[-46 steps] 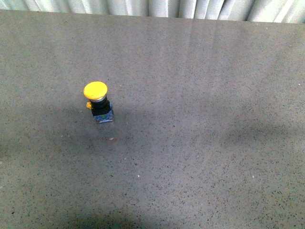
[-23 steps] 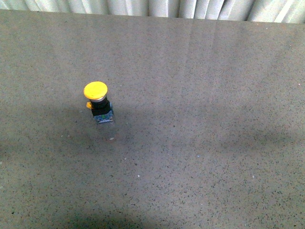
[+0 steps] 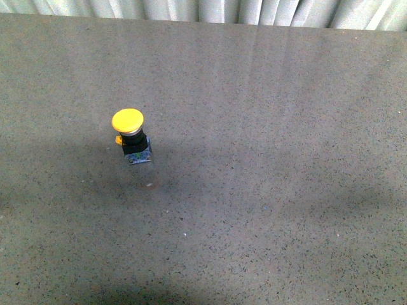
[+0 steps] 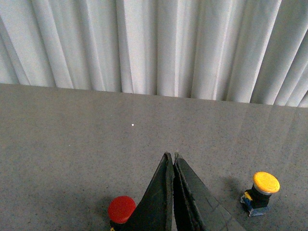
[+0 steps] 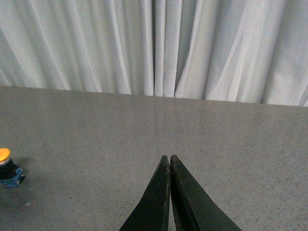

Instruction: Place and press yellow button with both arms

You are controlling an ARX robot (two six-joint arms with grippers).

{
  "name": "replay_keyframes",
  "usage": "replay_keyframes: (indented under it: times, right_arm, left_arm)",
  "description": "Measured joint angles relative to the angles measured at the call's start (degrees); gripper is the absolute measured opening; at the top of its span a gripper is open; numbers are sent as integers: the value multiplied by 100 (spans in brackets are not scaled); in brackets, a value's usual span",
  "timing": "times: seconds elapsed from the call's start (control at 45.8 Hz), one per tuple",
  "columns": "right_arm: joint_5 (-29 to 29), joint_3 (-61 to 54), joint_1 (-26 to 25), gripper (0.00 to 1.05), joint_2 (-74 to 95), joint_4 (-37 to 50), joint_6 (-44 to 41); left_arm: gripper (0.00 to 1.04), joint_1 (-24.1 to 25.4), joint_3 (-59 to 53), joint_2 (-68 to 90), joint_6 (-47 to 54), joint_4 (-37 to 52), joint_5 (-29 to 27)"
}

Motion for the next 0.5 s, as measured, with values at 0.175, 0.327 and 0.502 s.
replay_keyframes:
  times: [0.175,0.327,0.502]
  right_arm:
    - [2,0,0,1,-39,-24,0]
    - [2,0,0,26,-46,-26,-7]
    - [2,0,0,62,-46,-26,-7]
  left_arm:
    - [5,-2,0,0,-2,0,0]
    - [34,-2,0,0,0,0,0]
    - [70,0,0,0,0,0,0]
